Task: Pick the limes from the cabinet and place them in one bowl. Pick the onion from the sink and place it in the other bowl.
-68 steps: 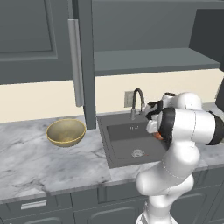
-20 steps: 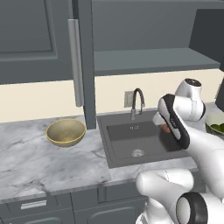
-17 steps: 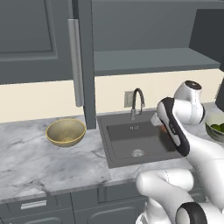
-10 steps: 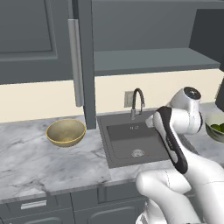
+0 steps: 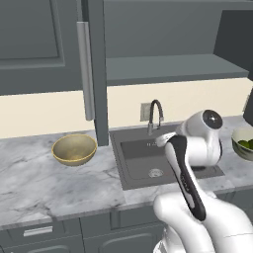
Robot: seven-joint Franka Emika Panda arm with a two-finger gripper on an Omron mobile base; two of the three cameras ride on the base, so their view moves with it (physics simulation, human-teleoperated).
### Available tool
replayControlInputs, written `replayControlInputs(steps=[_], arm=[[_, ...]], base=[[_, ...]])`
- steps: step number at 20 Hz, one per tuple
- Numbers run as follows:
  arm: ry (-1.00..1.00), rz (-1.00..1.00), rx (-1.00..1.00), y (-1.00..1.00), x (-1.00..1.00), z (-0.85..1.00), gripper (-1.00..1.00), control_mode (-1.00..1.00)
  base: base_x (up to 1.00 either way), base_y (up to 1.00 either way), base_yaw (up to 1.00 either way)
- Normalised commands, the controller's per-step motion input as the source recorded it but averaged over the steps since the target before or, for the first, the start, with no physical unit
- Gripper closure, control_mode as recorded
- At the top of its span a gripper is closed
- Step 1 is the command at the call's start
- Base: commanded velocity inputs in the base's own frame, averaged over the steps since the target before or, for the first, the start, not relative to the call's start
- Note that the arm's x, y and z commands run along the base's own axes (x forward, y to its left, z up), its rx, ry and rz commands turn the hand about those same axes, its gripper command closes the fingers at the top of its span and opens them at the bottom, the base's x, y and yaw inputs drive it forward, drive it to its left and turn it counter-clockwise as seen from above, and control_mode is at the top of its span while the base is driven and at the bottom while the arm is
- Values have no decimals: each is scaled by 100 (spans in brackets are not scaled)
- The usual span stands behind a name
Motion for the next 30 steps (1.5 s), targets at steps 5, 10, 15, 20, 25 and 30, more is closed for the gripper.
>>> replayControlInputs(steps=[5, 10, 15, 20, 25, 30], arm=[[-11, 0, 0, 36, -4, 17, 100, -100], [-14, 0, 0, 34, 0, 23, 100, -100], [-13, 1, 0, 31, 0, 20, 100, -100], [-17, 5, 2, 30, 5, 15, 100, -100], [-3, 6, 3, 31, 7, 10, 100, -100], [6, 10, 3, 30, 11, 6, 100, -100]], base=[[0, 0, 0], [0, 0, 0], [0, 0, 0], [0, 0, 0], [0, 0, 0], [0, 0, 0]])
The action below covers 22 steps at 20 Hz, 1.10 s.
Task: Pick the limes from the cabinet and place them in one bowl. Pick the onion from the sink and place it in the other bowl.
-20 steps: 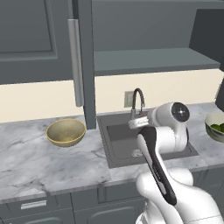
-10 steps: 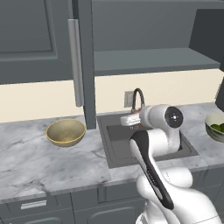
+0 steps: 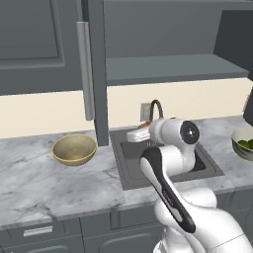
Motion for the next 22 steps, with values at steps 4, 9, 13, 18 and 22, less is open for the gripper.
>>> replayControlInputs(steps=[4, 9, 13, 18, 22], arm=[[8, 11, 5, 30, 12, 5, 100, -100], [6, 11, 6, 30, 9, 0, 100, -100], [4, 17, 10, 28, 5, 0, 100, -100], [4, 15, 7, 28, 7, 2, 100, -100], [3, 14, 2, 29, 8, 0, 100, -100]], base=[[0, 0, 0], [0, 0, 0], [0, 0, 0], [0, 0, 0], [0, 0, 0]])
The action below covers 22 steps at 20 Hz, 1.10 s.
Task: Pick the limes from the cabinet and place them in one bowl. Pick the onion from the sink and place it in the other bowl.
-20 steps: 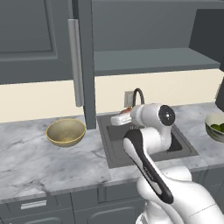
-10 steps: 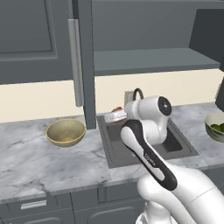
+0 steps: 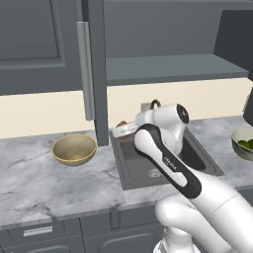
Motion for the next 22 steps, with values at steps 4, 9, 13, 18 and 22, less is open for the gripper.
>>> replayControlInputs(steps=[4, 9, 13, 18, 22], arm=[[3, 12, 2, 27, 9, -2, 100, -100], [0, 11, 1, 28, 8, -11, 100, -100], [0, 8, 0, 30, 13, -15, 100, -100], [-2, 8, 0, 23, 12, -15, 100, -100], [-5, 6, 0, 9, 9, -11, 100, -100]], base=[[0, 0, 0], [0, 0, 0], [0, 0, 0], [0, 0, 0], [0, 0, 0]])
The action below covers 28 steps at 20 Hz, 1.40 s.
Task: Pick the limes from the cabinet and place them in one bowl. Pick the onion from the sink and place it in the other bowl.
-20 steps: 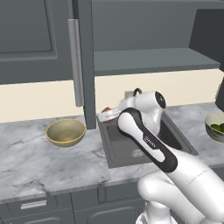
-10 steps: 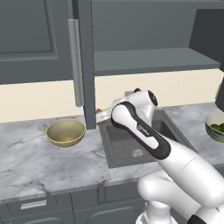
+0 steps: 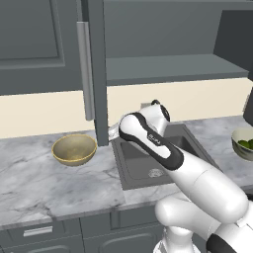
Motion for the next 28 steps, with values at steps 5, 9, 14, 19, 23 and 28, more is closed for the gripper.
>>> replayControlInputs(steps=[5, 9, 14, 19, 23, 28], arm=[[-11, 4, 0, 0, 12, -1, 100, -100], [-7, 1, 0, 0, 7, -5, 100, -100], [-4, 0, -1, 6, 5, -9, 100, -100], [-1, 0, -1, 6, 6, -7, 100, -100], [0, 2, 0, 8, 6, -7, 100, -100], [0, 4, 0, 10, 2, -7, 100, -100]], base=[[0, 0, 0], [0, 0, 0], [0, 0, 0], [0, 0, 0], [0, 0, 0], [0, 0, 0]])
